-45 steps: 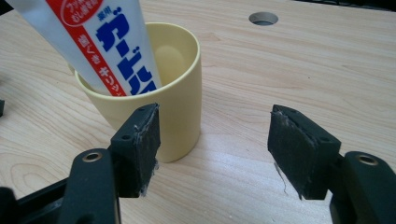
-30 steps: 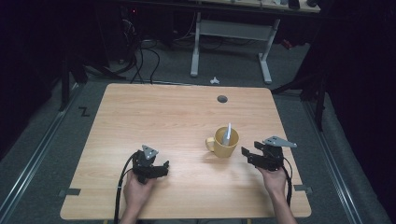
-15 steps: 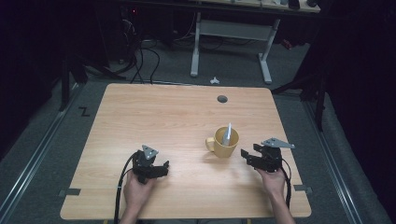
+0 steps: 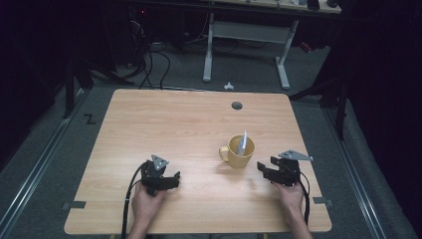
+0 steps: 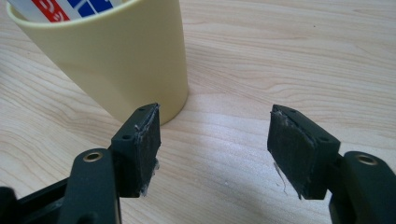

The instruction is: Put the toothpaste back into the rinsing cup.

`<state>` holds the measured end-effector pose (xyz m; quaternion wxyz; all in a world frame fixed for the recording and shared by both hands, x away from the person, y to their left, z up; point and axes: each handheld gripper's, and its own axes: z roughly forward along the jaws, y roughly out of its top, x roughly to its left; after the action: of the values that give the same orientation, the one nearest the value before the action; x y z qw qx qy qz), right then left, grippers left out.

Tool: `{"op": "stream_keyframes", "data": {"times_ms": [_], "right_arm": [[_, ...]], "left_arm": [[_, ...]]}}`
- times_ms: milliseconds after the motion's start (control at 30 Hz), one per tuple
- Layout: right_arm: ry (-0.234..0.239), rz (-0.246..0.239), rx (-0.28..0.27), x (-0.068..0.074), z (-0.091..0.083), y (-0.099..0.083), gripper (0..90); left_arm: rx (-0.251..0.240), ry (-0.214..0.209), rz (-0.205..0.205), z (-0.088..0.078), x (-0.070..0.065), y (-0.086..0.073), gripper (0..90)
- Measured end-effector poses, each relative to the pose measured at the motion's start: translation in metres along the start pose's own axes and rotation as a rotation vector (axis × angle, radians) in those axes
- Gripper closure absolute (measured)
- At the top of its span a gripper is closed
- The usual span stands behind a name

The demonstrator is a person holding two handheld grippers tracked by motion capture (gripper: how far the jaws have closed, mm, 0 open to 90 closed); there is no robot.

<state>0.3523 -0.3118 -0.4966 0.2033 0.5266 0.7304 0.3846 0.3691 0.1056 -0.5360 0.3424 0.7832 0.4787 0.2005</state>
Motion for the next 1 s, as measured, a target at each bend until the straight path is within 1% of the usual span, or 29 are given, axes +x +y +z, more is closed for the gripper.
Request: {"op": "stream_keyframes", "data": {"times_ms": [167, 333, 500, 733, 800, 1000], "right_arm": [[-0.007, 0.011, 0.020, -0.001, 0.005, -0.006, 35.1], [-0.012, 0.011, 0.027, -0.003, 0.006, -0.009, 35.2], [-0.027, 0.015, 0.048, -0.004, 0.009, -0.012, 35.3], [-0.026, 0.006, 0.051, -0.004, 0.011, -0.012, 35.3], [-0.027, 0.012, 0.056, -0.004, 0.011, -0.012, 35.3], [-0.027, 0.012, 0.060, -0.003, 0.013, -0.013, 35.3]], "left_arm": [[0.000, 0.000, 0.000, 0.000, 0.000, 0.000, 15.6], [0.000, 0.000, 0.000, 0.000, 0.000, 0.000, 15.6], [0.000, 0.000, 0.000, 0.000, 0.000, 0.000, 15.6], [0.000, 0.000, 0.000, 0.000, 0.000, 0.000, 15.6], [0.000, 0.000, 0.000, 0.000, 0.000, 0.000, 15.7], [0.000, 0.000, 0.000, 0.000, 0.000, 0.000, 15.6]]}}
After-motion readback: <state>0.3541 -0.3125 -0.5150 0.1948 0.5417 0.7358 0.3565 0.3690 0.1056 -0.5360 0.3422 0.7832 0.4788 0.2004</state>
